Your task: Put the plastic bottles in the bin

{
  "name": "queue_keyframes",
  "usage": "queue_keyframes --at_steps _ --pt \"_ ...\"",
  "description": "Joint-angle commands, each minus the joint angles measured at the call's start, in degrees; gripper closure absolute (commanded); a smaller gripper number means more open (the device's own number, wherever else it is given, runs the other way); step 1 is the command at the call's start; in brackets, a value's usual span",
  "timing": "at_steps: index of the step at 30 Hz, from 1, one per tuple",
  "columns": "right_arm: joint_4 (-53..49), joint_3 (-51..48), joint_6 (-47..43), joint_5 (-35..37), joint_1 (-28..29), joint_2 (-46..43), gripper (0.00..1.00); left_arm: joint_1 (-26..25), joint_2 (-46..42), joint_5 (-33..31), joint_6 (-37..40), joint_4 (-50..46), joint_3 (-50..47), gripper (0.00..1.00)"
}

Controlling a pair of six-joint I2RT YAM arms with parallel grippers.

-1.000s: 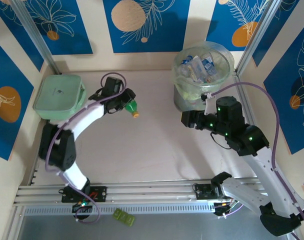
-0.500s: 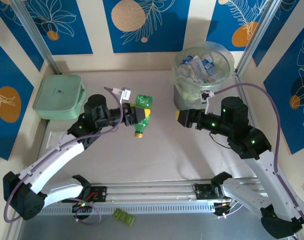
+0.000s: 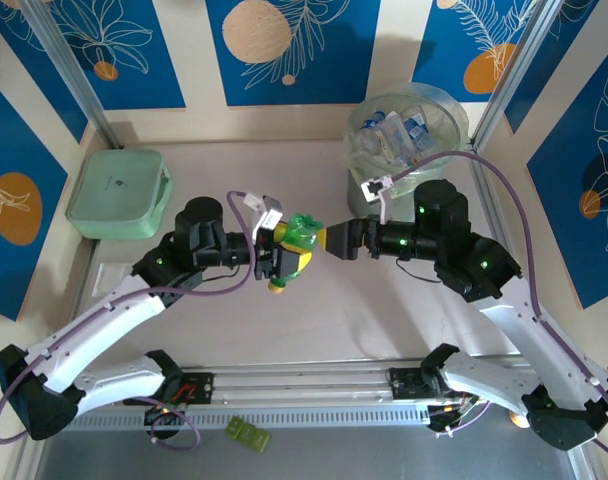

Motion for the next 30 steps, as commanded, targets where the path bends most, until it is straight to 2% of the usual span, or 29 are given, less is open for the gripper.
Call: queue_keyframes --at_steps 1,8,11,16,22,24,28,30 --pt "1.44 1.15 -2.14 1.33 1.81 1.10 0.02 -1.00 0.87 2.29 1.03 0.64 1.99 0.56" --pt "6.02 -1.14 -0.80 1.83 3.66 3.63 0.03 -1.89 1.81 2.30 -0.21 2.14 1.97 0.57" --pt "6.63 -1.75 0.22 2.17 3.96 4.48 0.12 -2.11 1.81 2.38 -0.44 2.49 2.08 0.57" --pt "7.45 -3.33 1.42 2.83 3.96 3.91 0.32 -2.24 1.63 2.06 -0.62 2.64 2.24 0.56" --pt "8.29 -4.46 2.69 2.57 4.00 2.86 0.43 -2.25 1.98 2.56 -0.67 2.15 2.85 0.54" --pt "8.67 -4.57 3.18 2.76 3.93 2.36 0.43 -2.37 2.16 2.39 -0.76 1.96 2.98 0.48" --pt "7.93 -3.75 3.51 4.38 3.53 0.90 0.47 -2.42 1.60 0.63 -0.81 1.47 3.21 0.27" --pt "6.67 -3.05 3.45 6.00 2.81 -0.13 0.47 -2.40 0.62 -1.79 0.10 0.19 3.72 0.19"
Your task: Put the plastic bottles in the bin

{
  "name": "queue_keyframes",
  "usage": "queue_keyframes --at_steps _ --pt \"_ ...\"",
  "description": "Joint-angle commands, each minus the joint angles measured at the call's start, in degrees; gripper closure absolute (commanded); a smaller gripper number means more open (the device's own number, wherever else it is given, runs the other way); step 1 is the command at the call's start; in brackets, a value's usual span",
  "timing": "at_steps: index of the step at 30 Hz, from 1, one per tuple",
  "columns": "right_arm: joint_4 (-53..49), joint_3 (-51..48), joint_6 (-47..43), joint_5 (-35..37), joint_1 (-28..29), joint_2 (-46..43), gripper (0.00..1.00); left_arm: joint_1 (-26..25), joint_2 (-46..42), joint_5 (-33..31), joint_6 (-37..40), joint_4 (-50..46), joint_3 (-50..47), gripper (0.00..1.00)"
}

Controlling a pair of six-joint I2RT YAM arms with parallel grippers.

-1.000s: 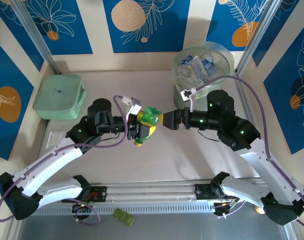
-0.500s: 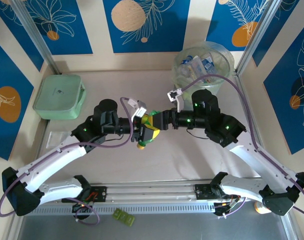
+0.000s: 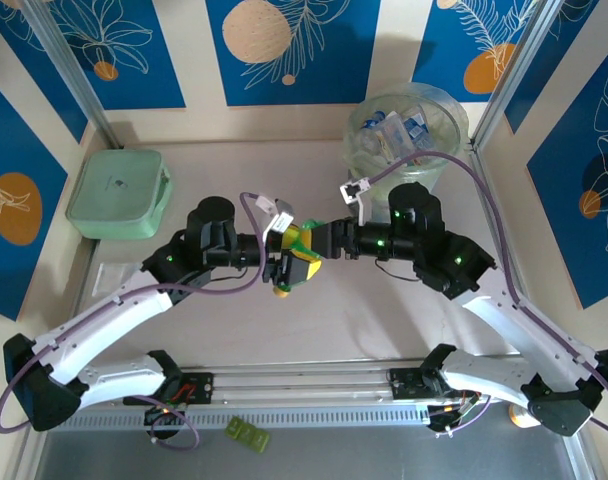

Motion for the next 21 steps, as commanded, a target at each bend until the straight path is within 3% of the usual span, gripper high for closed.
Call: queue_keyframes --at_steps 1,6,12,16,21 --pt "-1.54 1.23 0.84 2.63 -1.45 -2.61 0.48 -0.58 -2.39 -4.14 1.45 -0.28 2.62 0.16" --pt "-5.99 3.96 0.39 1.86 -9.54 -4.56 0.51 -0.47 -9.09 -16.69 6.64 -3.40 4.34 0.05" --pt "-12.89 14.67 -1.45 -1.87 -30.06 -3.33 0.54 -0.51 -16.54 -35.66 13.71 -7.47 3.21 0.04" --pt "-13.77 22.24 1.63 -2.72 -44.46 1.87 0.55 -0.50 -16.90 -38.62 15.46 -8.08 -0.17 0.06" --pt "-10.59 29.20 0.80 8.34 -49.37 9.49 0.56 -0.51 -14.40 -38.59 13.97 -6.53 -3.02 0.08"
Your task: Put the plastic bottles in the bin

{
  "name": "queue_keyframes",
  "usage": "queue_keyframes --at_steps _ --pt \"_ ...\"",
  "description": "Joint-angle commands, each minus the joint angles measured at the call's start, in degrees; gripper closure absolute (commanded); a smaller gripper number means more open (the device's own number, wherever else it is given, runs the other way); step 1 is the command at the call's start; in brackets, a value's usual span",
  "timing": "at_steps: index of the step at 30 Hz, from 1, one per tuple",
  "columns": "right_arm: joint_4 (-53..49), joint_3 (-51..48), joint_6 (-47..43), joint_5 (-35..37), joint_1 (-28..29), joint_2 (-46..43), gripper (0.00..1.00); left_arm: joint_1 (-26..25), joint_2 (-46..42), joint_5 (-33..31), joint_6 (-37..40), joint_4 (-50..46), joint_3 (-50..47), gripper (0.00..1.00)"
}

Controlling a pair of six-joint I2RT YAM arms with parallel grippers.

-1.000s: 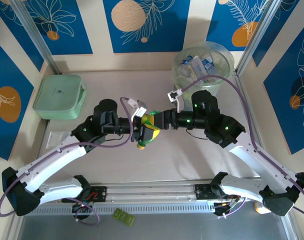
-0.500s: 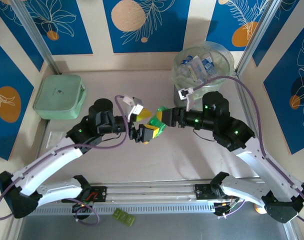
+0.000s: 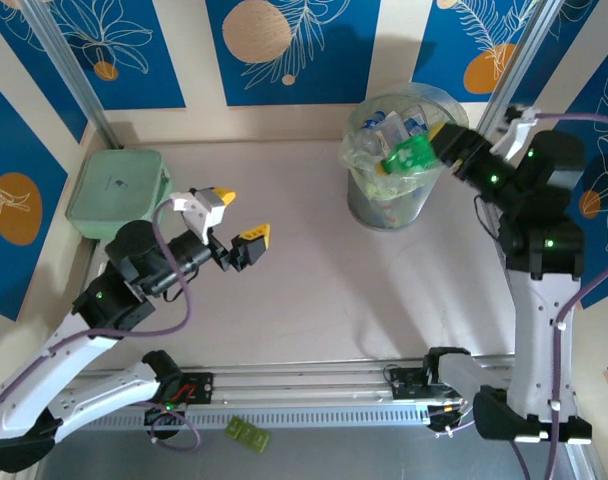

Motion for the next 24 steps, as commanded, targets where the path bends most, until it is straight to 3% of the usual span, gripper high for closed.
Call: queue_keyframes --at_steps 1,8,16,24 --pt "2.30 2.23 0.02 8.19 -2.42 4.84 0.56 -0.47 2.13 -1.95 -0.09 -0.34 -2.05 0.08" --pt "-4.22 19.03 -10.97 28.96 -1.24 20.55 0.56 -0.48 2.15 1.24 -1.93 2.26 -4.82 0.09" --pt "-8.40 31.32 -23.40 41.08 4.19 35.22 0.56 -0.50 2.55 1.52 -2.29 3.14 -5.25 0.10" --pt "-9.96 40.07 -33.50 48.55 9.20 45.50 0.55 -0.59 2.65 1.68 -2.37 3.62 -5.79 0.10"
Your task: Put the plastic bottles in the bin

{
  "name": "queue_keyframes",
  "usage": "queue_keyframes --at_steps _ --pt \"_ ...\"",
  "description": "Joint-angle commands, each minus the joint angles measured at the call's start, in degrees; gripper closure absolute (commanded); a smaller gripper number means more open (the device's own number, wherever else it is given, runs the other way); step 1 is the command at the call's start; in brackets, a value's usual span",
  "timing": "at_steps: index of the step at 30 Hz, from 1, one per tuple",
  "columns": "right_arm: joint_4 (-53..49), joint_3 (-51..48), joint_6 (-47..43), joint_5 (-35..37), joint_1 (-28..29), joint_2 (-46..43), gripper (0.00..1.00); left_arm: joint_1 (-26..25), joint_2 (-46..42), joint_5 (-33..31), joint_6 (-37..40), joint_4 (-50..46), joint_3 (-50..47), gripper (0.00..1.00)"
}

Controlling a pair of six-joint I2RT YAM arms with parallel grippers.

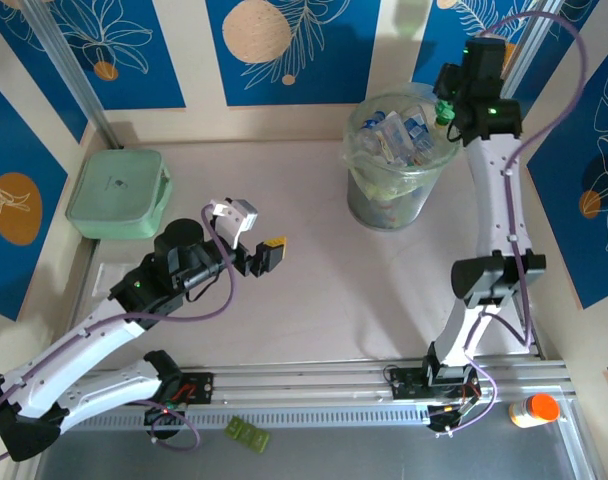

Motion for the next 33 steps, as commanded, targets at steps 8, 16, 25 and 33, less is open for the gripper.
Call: queue_keyframes --at_steps 8,16,25,33 --pt "-5.38 4.90 -7.25 10.10 2.79 3.88 0.52 -0.56 -0.54 0.34 -0.63 1.72 -0.39 0.10" --pt "-7.13 6.18 -7.87 9.92 3.25 7.21 0.51 -0.55 0.25 -0.36 -0.61 0.95 -0.08 0.09" --pt "-15.88 15.40 -3.45 2.28 3.64 14.92 0.37 -0.56 1.06 -0.94 -0.80 0.29 0.44 0.09" --pt "-13.49 17.85 -3.11 -1.84 4.26 9.06 0.13 -0.54 0.79 -0.85 -0.80 0.64 0.57 0.09"
